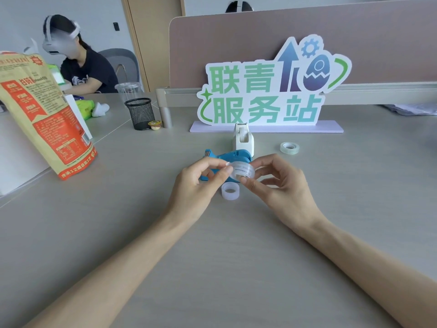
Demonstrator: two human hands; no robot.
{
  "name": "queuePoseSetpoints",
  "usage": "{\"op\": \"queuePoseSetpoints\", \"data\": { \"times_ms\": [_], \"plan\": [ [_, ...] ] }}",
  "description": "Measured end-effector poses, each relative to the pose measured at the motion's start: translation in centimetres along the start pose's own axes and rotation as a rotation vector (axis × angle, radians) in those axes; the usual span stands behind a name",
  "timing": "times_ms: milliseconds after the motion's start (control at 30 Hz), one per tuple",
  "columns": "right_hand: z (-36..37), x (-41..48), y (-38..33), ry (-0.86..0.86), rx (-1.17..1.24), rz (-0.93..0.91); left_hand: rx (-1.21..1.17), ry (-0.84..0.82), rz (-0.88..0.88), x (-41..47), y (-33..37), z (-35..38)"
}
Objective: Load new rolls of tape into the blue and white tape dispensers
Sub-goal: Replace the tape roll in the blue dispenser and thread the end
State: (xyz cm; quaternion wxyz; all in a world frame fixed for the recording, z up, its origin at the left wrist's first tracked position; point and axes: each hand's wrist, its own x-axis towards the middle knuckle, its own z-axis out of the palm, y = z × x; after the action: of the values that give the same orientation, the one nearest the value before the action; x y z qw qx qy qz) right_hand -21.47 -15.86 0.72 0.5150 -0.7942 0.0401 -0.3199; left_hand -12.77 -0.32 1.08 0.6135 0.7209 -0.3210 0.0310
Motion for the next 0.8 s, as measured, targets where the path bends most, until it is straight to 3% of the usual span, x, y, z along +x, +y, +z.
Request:
{"op": "queuePoseSetpoints", "data": {
  "times_ms": [200,433,633,800],
  "plan": [
    [0.4,-0.2,0.6,0.019,-0.196,-0.208,0.037,-0.001,-0.054,0.5,-0.4,-0.3],
    [0.7,1.4,1.0,0.029,-0.266,-0.28,0.042,0.038,-0.055,1.9,-0.5,0.0],
    [1.6,4.5,-0.5,0.07,-0.119,-0.182,0.015,0.121,-0.003,5.6,-0.8,0.3],
    [1.9,6.5,1.0,0.037,-0.114,-0.097,0.232,0.233,0.127,6.0,-3.2,1.1]
  ]
}}
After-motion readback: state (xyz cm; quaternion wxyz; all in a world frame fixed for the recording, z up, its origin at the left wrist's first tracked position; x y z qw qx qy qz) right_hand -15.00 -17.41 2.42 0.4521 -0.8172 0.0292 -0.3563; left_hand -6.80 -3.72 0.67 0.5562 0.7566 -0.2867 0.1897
